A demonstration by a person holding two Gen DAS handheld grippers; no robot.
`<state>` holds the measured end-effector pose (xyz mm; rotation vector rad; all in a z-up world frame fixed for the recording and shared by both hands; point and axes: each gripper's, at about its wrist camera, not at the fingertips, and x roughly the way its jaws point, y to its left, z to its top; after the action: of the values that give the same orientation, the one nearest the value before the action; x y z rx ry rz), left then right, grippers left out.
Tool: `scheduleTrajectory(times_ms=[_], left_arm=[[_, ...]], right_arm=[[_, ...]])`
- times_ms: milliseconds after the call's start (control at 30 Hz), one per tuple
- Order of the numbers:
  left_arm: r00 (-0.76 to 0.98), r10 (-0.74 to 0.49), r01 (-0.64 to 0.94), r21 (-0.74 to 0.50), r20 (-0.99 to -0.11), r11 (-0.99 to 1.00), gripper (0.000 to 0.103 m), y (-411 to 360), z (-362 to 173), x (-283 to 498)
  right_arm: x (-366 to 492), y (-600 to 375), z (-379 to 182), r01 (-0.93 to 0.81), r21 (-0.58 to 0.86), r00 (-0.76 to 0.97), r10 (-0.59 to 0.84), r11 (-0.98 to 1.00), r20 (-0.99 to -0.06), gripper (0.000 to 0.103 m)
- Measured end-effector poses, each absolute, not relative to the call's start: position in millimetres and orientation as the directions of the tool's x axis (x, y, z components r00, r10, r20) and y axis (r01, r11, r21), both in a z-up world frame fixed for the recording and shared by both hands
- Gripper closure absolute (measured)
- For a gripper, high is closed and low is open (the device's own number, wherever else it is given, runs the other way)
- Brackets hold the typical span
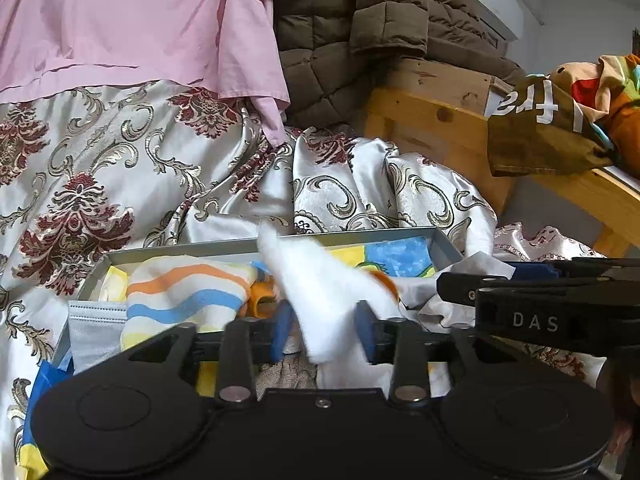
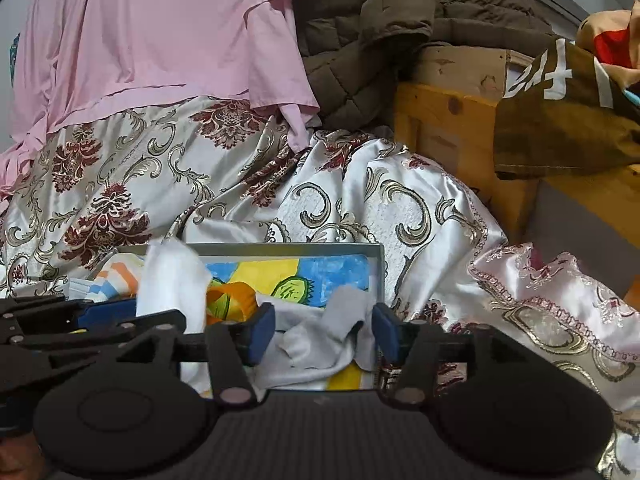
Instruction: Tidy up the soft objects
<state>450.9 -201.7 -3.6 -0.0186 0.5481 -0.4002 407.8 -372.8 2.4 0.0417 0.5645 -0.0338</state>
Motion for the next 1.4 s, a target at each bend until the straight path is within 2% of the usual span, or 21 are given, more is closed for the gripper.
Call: scheduleTrajectory(times_ms=[400, 667, 1400], left_arm=[[0.802, -0.359, 0.329, -0.148, -0.478, 0.932, 0.044, -181, 5, 433], [0.827, -0.351, 0.303, -0.177, -0.439, 0.936, 0.035, -160, 20, 403], [0.882, -0.322, 0.278, -0.171, -0.345, 0.945, 0.024, -105, 75, 319]], right_arm=[[383, -376, 20, 0.048, 0.025, 0.857, -0.028, 0.999, -0.514, 0.02], [352, -368, 37, 0.034, 0.029, 0.875, -0.016, 0.999, -0.485, 0.012], [272, -326, 91, -0.031, -0.008, 0.911, 0.025, 0.999, -0.413, 0.005]])
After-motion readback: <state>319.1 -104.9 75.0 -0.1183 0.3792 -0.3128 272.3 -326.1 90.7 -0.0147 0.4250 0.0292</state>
